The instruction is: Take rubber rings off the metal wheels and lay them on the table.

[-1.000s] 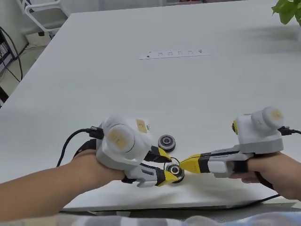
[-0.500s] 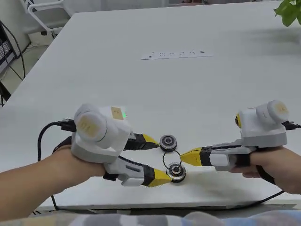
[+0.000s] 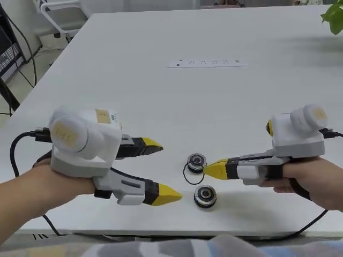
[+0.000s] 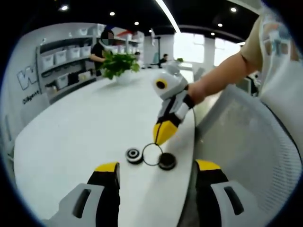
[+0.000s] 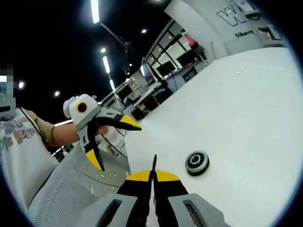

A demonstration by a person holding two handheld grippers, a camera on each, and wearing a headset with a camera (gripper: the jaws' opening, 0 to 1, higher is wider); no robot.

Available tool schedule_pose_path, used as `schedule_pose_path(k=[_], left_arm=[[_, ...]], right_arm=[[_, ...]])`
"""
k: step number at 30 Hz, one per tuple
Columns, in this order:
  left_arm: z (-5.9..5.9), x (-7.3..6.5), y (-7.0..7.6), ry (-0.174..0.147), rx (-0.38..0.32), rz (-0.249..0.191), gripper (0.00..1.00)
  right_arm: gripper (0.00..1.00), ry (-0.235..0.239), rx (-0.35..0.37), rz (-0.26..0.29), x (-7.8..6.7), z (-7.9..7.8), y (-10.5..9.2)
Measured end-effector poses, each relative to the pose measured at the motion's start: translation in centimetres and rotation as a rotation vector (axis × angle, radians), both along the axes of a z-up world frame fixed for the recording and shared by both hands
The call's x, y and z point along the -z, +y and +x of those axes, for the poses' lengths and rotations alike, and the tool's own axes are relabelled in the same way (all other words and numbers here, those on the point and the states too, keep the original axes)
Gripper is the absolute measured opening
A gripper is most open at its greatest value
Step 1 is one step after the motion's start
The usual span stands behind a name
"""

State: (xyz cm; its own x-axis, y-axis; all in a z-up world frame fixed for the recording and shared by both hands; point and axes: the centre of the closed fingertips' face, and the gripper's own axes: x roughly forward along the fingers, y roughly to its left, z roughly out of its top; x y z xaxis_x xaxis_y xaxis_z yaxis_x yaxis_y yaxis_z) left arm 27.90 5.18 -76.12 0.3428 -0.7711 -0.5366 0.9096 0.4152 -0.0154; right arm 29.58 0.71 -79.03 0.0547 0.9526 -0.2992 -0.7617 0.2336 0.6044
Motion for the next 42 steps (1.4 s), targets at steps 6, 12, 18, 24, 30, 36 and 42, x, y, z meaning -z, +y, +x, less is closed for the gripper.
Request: schedule_pose_path(k=[6, 12, 18, 24, 30, 36, 42], left_arm=[[0.0, -0.3, 1.3, -0.007, -0.039, 0.0, 0.71], [-0.5, -0.5, 2.3, -0.002, -0.066, -0.007, 0.76], [-0.4, -0.8, 3.6, -0.002, -0.117, -0.021, 0.79], [-0.3, -0.8, 4.7, 0.0, -0.153, -0.025, 0.82], [-0.4, -0.8, 5.5, 0.001, -0.179, -0.024, 0.83], [-0.4, -0.8, 6.1, 0.005, -0.197, -0.027, 0.83], [-0.6, -0.6, 6.5, 0.009, -0.203, -0.023, 0.83]], right_arm=[[0.0, -0.005, -0.016, -0.004, -0.2, 0.4, 0.9], [0.0, -0.012, -0.046, -0.025, 0.1, 0.5, 1.8], [0.0, -0.012, -0.062, -0.031, 0.2, 0.7, 2.9], [0.0, -0.019, -0.071, -0.053, 0.7, 1.0, 3.8], [0.0, -0.017, -0.092, -0.082, 1.6, 0.8, 4.7], [0.0, -0.017, -0.102, -0.107, 2.6, 0.8, 5.5], [0.0, -0.025, -0.104, -0.142, 3.7, 1.2, 5.9]])
